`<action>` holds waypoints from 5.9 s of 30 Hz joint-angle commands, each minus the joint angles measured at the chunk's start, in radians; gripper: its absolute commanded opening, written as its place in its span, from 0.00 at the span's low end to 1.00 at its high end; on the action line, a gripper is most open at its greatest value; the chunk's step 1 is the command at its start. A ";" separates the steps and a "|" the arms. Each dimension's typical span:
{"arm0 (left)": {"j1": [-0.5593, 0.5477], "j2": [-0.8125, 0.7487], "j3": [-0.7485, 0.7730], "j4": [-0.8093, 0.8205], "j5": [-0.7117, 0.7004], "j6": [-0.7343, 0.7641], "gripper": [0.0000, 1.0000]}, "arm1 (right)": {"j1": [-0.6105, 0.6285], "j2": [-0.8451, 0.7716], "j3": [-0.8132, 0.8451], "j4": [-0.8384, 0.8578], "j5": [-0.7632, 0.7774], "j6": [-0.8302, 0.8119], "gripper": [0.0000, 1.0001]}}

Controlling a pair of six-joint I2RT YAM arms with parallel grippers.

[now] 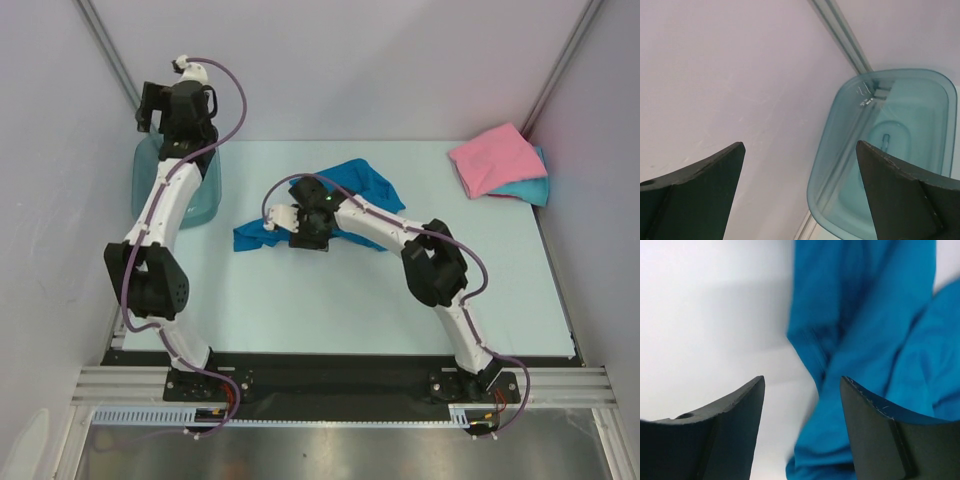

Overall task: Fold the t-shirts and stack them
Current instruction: Flatten the tshirt out

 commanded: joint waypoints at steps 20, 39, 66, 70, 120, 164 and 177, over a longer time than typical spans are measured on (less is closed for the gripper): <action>0.015 -0.154 -0.073 -0.070 0.019 -0.122 1.00 | 0.057 0.179 0.058 0.291 0.023 -0.080 0.61; 0.013 -0.031 0.028 -0.077 0.093 -0.095 1.00 | -0.072 -0.036 0.093 -0.235 -0.026 -0.070 0.00; -0.206 0.351 0.446 -0.123 0.453 0.071 1.00 | -0.580 -0.427 -0.419 -0.635 0.295 -0.252 0.00; -0.217 0.369 0.452 -0.176 0.671 0.045 1.00 | -0.669 -0.443 -0.503 -0.587 0.312 -0.255 0.00; -0.406 0.531 0.266 -0.541 1.264 0.137 0.95 | -0.449 -0.395 -0.086 -0.229 0.272 -0.117 0.70; -0.574 0.231 -0.370 -0.350 0.995 0.810 0.44 | -0.494 -0.432 -0.130 -0.107 0.329 -0.134 0.70; -0.501 0.259 -0.223 -0.479 0.885 0.757 0.00 | -0.520 -0.433 -0.123 -0.094 0.329 -0.139 0.70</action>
